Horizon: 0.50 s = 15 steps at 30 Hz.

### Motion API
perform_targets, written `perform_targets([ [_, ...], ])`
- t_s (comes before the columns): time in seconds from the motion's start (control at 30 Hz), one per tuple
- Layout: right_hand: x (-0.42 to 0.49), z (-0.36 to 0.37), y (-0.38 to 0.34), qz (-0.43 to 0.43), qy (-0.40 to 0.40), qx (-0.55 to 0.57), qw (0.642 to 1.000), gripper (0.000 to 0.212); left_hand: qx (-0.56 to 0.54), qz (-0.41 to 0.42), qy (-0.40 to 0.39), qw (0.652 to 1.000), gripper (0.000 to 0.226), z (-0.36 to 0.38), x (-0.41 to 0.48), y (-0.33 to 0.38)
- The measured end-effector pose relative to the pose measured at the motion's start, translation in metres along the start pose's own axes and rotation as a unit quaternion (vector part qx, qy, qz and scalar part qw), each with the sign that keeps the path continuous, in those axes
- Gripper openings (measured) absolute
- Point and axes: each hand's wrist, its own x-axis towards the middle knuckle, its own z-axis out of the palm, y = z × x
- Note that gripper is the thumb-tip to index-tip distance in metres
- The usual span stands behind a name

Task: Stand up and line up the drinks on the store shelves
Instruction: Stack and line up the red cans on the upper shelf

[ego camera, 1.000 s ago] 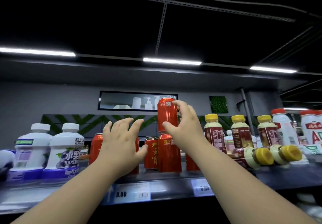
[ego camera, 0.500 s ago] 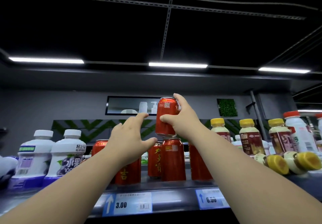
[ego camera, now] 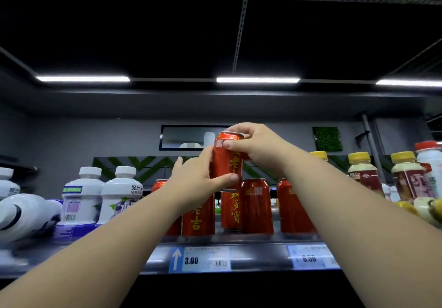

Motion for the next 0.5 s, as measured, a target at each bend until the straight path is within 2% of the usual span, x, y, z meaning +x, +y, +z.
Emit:
perform_targets([
  [0.1,-0.001,0.0,0.006,0.017,-0.006,-0.026,0.999,0.028,0.116,-0.002,-0.069,0.991,0.094,-0.002,0.0,-0.013],
  [0.2,-0.002,0.004,0.009,0.034,-0.024,-0.062,0.997,0.026,0.227,-0.009,-0.103,0.968,0.082,-0.003,-0.004,-0.025],
  [0.5,-0.012,0.019,0.007,0.059,-0.103,-0.23,0.966,0.029,0.187,-0.015,-0.099,0.977,0.074,-0.018,-0.01,-0.035],
])
